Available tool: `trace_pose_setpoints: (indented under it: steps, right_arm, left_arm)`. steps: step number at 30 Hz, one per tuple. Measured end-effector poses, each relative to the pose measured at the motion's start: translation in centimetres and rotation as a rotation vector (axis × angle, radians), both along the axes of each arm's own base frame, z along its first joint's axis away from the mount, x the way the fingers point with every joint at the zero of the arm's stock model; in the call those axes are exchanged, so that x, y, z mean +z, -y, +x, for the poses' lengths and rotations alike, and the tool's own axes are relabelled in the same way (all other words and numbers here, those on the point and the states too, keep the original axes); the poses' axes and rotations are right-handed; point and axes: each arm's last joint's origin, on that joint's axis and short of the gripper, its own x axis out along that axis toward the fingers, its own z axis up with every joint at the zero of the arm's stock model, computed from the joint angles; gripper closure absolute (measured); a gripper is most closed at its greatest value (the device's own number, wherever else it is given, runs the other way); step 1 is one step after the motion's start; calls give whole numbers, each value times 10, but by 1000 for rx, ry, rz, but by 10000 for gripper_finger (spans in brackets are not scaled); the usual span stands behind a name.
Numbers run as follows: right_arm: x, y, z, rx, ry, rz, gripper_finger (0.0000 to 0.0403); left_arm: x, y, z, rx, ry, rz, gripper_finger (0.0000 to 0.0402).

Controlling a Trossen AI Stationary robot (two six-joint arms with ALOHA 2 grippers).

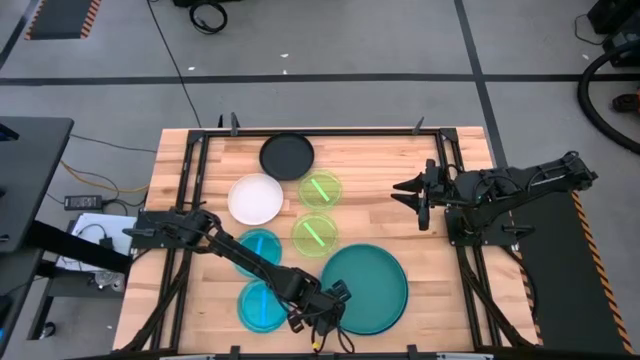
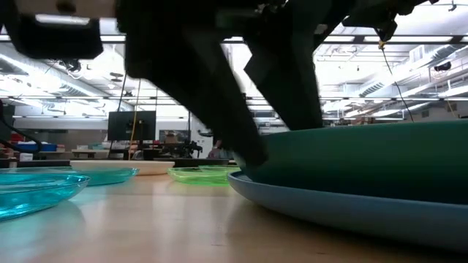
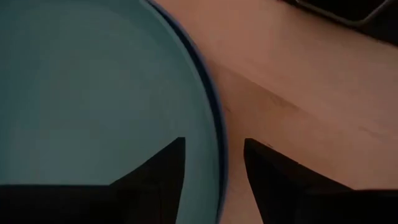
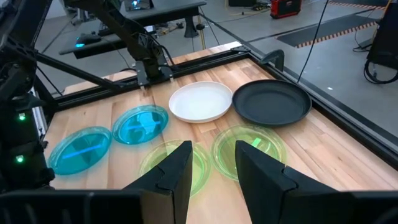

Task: Stack plastic plates
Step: Stack the green plate on top of the blue plate, then stack the black plate on top of the green plate

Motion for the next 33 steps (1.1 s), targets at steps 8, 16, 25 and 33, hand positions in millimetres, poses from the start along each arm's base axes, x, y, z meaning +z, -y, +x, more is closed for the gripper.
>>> trace_pose_setpoints:
  steps: [8, 16, 25, 33]
  right_arm:
    - [0, 0, 0, 0, 1, 0, 271]
    - [0, 0, 0, 1, 0, -1, 271]
    - [0, 0, 0, 2, -1, -5, 271]
    - [0, 0, 0, 2, 0, -4, 271]
  left_arm:
    - [-2, -8, 8, 34, 59, 57, 214]
    - [-2, -22, 14, 48, 64, 95, 214]
    - [-4, -9, 4, 46, -20, 8, 220]
    - [15, -8, 0, 73, -8, -64, 236]
